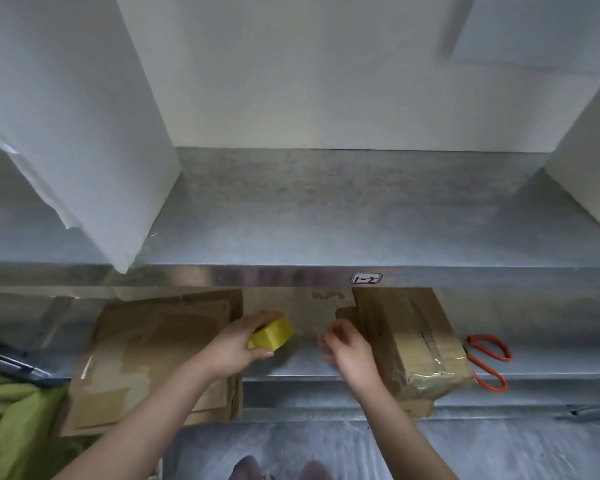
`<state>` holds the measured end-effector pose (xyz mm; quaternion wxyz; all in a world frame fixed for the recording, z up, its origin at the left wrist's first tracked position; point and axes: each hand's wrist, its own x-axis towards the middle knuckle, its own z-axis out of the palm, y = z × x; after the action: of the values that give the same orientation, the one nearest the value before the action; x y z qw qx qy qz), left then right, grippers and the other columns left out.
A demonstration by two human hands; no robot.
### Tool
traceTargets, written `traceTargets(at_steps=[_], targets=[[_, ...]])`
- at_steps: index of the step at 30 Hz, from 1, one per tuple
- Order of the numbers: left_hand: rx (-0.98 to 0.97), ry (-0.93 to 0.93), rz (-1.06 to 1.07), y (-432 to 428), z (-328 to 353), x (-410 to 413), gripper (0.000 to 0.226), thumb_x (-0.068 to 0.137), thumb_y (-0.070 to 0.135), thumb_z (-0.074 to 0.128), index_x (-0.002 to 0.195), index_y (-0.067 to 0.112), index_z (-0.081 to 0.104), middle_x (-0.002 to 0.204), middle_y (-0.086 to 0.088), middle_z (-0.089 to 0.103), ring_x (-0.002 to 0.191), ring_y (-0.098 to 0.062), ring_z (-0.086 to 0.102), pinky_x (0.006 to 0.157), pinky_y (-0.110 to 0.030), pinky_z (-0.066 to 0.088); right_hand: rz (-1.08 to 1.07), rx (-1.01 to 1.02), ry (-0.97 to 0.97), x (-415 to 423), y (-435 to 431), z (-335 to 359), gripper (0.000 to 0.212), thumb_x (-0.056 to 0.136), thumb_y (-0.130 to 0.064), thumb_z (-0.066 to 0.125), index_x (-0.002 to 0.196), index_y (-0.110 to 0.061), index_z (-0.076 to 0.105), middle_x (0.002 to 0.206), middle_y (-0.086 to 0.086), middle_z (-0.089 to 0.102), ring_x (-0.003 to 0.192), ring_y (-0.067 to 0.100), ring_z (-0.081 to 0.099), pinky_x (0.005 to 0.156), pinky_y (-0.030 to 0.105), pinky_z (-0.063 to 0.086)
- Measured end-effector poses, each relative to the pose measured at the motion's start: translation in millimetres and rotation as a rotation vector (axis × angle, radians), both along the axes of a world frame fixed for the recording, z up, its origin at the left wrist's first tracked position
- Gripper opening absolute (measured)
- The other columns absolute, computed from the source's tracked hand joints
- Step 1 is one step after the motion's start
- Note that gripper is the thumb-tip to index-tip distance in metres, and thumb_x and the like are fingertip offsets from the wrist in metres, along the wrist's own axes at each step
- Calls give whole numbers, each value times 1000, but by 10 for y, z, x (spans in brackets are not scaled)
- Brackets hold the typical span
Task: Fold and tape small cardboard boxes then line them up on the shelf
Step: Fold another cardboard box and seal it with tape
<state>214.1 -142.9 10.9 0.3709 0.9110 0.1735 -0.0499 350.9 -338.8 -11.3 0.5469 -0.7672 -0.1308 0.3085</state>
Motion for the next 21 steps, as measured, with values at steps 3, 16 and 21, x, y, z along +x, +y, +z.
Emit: traceTargets(at_steps=[3, 16, 21], targets=[[-37, 5, -9, 22, -13, -3, 54, 83, 25, 73, 126, 46, 48, 124, 32, 48, 113, -2, 50, 94, -22, 40, -17, -2, 19, -31, 30, -35, 9, 91, -22, 64, 84, -20, 59, 85, 3, 70, 88, 24, 68, 75, 36, 58], [-141, -47, 18, 85, 41, -130, 29, 85, 19, 70, 92, 36, 48, 95, 33, 52, 82, 7, 48, 67, -12, 36, -33, -171, -149, -99, -47, -249, 29, 90, -42, 62, 74, -18, 59, 71, 8, 65, 67, 24, 61, 63, 31, 47], [-160, -70, 21, 53, 78, -162, 28, 85, 20, 70, 93, 35, 48, 95, 21, 53, 81, 1, 48, 69, -18, 38, 116, -334, -155, -33, 53, -465, 25, 97, -34, 55, 81, -17, 64, 81, 8, 68, 79, 25, 63, 70, 36, 49]])
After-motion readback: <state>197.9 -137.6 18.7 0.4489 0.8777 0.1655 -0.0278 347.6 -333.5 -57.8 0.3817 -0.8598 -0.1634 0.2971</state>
